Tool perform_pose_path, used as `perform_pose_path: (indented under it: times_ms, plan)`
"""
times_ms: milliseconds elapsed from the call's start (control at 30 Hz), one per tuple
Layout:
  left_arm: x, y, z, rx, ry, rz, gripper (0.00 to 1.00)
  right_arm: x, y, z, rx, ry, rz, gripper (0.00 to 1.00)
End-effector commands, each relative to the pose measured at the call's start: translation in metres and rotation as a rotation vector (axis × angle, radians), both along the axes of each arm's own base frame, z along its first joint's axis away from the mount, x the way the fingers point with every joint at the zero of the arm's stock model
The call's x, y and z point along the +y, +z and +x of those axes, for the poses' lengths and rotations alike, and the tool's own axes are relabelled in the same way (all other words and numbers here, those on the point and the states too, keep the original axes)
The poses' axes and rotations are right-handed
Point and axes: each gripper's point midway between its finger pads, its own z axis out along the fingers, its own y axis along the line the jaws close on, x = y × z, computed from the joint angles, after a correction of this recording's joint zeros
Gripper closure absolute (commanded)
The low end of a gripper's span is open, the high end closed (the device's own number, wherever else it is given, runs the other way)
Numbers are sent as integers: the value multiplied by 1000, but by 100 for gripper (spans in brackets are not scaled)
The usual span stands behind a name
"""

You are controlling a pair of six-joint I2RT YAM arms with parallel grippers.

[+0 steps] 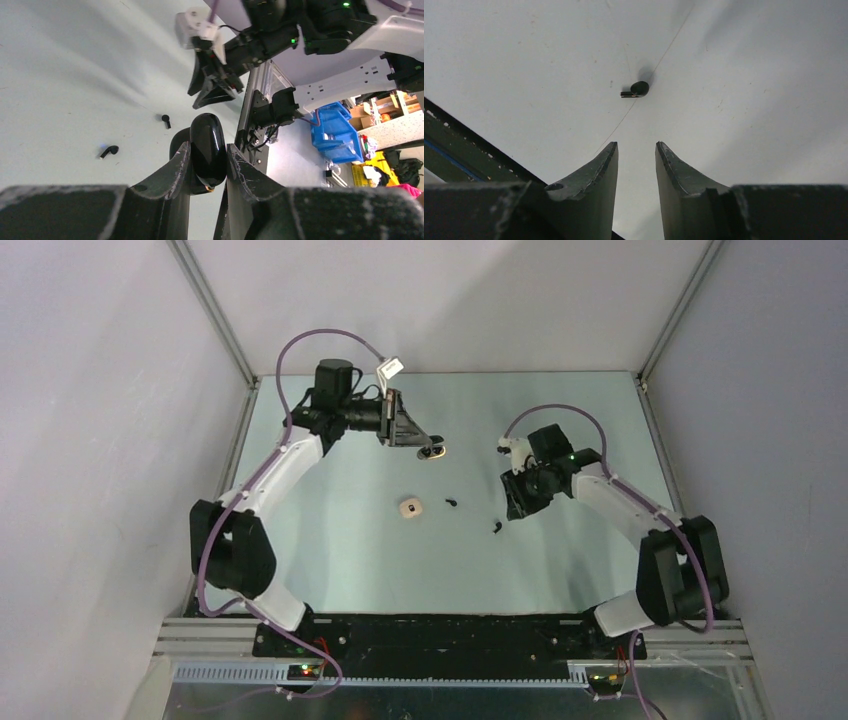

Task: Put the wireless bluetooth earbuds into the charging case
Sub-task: Open the charging case, then pick up the earbud from the center of the board.

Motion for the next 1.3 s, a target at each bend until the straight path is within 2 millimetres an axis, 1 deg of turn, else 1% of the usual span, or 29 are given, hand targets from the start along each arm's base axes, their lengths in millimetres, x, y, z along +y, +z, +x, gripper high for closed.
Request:
perform_pose_path:
  times_ms: [0,33,67,133,200,333,367,433,533,600,800,867,967,1033,1133,1267]
  plan:
    - [6,23,-15,-84,-6,-24,100,5,-10,17,36,-98,-8,62]
    - [8,23,-18,-89,-3,-22,100,9,-14,17,54,-97,-4,62]
    - [8,23,-19,-94,1,-20,100,11,-15,18,55,-91,-1,61]
    - [10,21,-22,-99,7,-14,100,18,-22,17,62,-46,-11,59]
    - [12,21,-23,-108,18,-10,100,24,-24,18,49,1,-12,60]
    - [14,21,-25,-113,31,-5,100,38,-21,31,8,33,13,63]
    - [15,21,-24,-112,34,-5,100,39,-18,36,-4,31,10,63]
    - [16,22,-23,-112,37,-6,100,38,-19,41,-11,18,-16,64]
    - [17,22,-23,-113,42,-6,100,33,-26,41,7,-9,-47,64]
    - [18,23,-23,-115,44,-5,100,33,-28,40,19,1,-45,66]
    - [20,21,-23,-114,52,-3,100,49,-23,53,-14,38,-15,66]
    - [20,22,-24,-116,53,-3,100,51,-25,52,-5,57,-17,67]
    - [21,22,-24,-119,55,-3,100,44,-28,47,5,73,-44,66]
    - [22,22,-24,-121,58,-1,100,39,-28,46,1,71,-56,62]
    - [22,21,-23,-119,60,0,100,33,-31,39,17,62,-64,55]
    - [22,22,-21,-121,61,-1,100,29,-36,31,45,43,-69,52]
